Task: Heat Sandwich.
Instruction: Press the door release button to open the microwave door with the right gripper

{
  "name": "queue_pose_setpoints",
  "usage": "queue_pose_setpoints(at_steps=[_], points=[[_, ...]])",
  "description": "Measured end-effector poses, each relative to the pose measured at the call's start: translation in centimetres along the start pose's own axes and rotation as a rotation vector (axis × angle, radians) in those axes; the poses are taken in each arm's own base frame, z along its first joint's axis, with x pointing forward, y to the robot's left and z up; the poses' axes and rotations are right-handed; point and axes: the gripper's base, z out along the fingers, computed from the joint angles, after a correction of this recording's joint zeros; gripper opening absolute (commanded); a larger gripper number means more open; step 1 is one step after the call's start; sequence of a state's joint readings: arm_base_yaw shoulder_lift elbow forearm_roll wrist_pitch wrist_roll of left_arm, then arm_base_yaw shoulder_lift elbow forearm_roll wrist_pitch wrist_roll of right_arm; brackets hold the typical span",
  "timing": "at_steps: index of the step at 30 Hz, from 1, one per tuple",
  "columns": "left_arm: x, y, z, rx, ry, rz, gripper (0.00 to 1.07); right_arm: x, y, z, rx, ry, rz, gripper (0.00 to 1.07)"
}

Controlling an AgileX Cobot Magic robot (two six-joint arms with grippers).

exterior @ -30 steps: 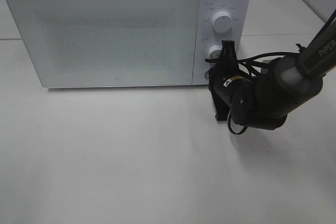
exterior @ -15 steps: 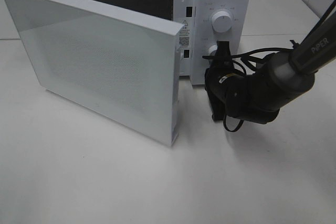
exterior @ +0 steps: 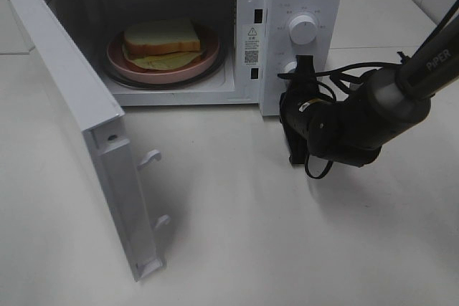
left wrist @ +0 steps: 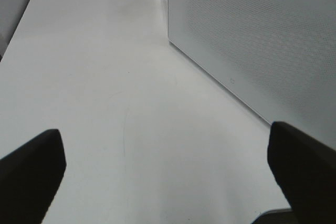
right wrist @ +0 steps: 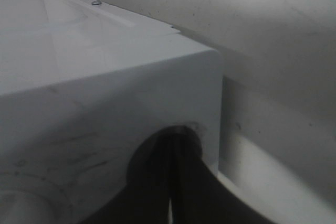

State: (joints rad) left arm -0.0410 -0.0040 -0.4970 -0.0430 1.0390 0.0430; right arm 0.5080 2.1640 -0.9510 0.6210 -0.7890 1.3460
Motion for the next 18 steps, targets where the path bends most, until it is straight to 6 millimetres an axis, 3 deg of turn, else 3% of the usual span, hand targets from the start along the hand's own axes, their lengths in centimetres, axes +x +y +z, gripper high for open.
queue_pose_setpoints(at_steps=[18], points=[[0.00,0.00,0.00,0.000,0.000,0.000,1.03,0.19,0.10,-0.05,0.025,0.005,0.010,0.01]])
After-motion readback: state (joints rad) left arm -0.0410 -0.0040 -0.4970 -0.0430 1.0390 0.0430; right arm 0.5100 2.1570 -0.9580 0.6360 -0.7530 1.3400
